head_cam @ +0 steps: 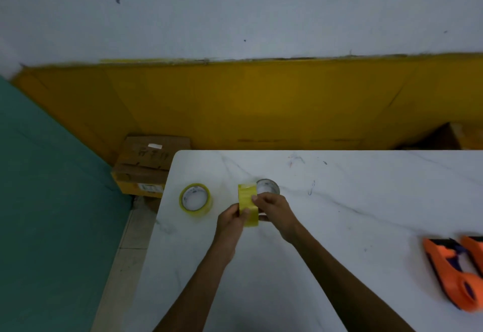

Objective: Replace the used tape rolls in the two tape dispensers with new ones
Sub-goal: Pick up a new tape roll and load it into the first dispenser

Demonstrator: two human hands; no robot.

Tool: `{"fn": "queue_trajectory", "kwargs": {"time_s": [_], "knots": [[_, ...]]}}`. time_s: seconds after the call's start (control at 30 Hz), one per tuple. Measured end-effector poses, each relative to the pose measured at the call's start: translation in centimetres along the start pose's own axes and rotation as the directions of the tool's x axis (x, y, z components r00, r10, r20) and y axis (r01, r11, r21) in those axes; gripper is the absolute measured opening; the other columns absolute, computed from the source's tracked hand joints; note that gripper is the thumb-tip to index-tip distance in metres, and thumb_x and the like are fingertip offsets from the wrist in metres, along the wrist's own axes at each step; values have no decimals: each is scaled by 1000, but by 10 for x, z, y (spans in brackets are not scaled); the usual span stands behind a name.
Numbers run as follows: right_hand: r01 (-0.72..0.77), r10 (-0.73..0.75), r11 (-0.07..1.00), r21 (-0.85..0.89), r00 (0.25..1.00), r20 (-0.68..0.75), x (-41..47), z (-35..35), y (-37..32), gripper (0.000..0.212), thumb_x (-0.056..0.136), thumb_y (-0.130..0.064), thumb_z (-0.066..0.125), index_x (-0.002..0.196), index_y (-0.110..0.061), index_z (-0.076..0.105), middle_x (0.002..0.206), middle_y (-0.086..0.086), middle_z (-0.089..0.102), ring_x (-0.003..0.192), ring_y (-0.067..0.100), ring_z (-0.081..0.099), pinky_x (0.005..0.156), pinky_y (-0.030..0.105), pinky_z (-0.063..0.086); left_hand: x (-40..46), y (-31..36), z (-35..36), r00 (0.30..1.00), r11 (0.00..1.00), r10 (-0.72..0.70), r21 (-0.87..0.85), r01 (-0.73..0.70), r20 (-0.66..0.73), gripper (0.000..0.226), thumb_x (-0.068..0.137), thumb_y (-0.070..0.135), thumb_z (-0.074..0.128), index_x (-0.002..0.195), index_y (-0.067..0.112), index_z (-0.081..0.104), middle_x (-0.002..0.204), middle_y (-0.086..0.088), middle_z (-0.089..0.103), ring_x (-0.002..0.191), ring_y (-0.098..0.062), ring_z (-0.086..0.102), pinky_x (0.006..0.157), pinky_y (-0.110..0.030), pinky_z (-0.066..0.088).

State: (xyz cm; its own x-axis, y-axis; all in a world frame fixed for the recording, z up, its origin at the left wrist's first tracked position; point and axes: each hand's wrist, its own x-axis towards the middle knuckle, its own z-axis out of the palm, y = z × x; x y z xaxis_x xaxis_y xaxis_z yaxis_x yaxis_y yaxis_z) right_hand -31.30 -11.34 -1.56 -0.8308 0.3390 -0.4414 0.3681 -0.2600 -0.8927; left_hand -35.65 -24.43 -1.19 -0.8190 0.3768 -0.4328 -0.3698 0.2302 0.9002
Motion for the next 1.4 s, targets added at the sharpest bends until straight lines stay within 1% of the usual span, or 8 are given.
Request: {"fn": "queue_trajectory", "kwargs": {"time_s": [0.17, 0.27, 0.43, 0.6, 0.8, 0.93, 1.3, 1.4], "knots": [[31, -32, 999, -9, 996, -82, -19, -18, -3, 39, 94, -26, 55, 94, 12, 62, 85, 15, 60, 83, 24, 62, 77, 37, 59, -9, 5, 15, 994, 998, -47, 51, 42, 99, 18, 87, 25, 66, 76, 35, 75, 87, 5, 73, 89, -17, 67, 84, -38, 53], [44, -43, 999, 9, 989, -139, -37, -39, -8, 30, 95, -24, 54, 86, 1, 68, 82, 13, 63, 77, 22, 64, 66, 31, 59, -13, 11, 33, 980, 996, -50, 86, 34, 191, 11, 85, 24, 68, 78, 29, 75, 98, -6, 74, 97, -23, 68, 86, -42, 56], [80, -71, 996, 39, 976, -208, -82, -89, -9, 32, 97, -25, 51, 71, -12, 66, 70, 3, 63, 69, 17, 64, 63, 30, 55, -33, 22, 83, 929, 991, -63, 131, 16, 366, 7, 87, 22, 67, 85, 25, 72, 96, -1, 74, 89, -12, 70, 62, -21, 55], [120, -98, 991, 59, 951, -294, -123, -144, -3, 35, 96, -27, 52, 66, -12, 63, 61, -3, 58, 62, 14, 59, 60, 29, 53, -69, 24, 139, 882, 987, -71, 159, -4, 465, 15, 87, 24, 67, 96, 14, 72, 102, -9, 73, 89, -16, 71, 65, -22, 57], [161, -126, 983, 83, 938, -324, -160, -209, 6, 31, 95, -27, 52, 76, -4, 62, 68, 5, 56, 67, 18, 57, 61, 31, 52, -106, 22, 208, 887, 985, -58, 173, -26, 459, 25, 86, 25, 69, 105, 9, 71, 107, -13, 72, 96, -23, 70, 69, -26, 59], [159, -123, 981, 114, 954, -274, -180, -257, 13, 31, 94, -29, 54, 79, -4, 64, 70, 6, 58, 69, 18, 59, 63, 34, 53, -135, 17, 252, 903, 989, -40, 146, -26, 428, 20, 85, 24, 69, 101, 12, 72, 101, -10, 73, 89, -17, 72, 62, -22, 58], [148, -95, 976, 160, 949, -301, -219, -354, 32, 28, 90, -32, 58, 81, -7, 66, 76, 15, 58, 71, 25, 59, 66, 37, 50, -181, 7, 351, 922, 983, -45, 183, -28, 385, 25, 86, 20, 68, 106, 4, 71, 107, -21, 72, 95, -28, 71, 73, -30, 59], [141, -75, 972, 190, 945, -318, -223, -375, 35, 28, 92, -30, 57, 74, -11, 68, 72, 9, 62, 69, 22, 60, 64, 35, 51, -178, 5, 374, 909, 982, -65, 186, -14, 412, 25, 87, 19, 68, 105, 2, 71, 107, -23, 71, 88, -25, 71, 66, -25, 59]]}}
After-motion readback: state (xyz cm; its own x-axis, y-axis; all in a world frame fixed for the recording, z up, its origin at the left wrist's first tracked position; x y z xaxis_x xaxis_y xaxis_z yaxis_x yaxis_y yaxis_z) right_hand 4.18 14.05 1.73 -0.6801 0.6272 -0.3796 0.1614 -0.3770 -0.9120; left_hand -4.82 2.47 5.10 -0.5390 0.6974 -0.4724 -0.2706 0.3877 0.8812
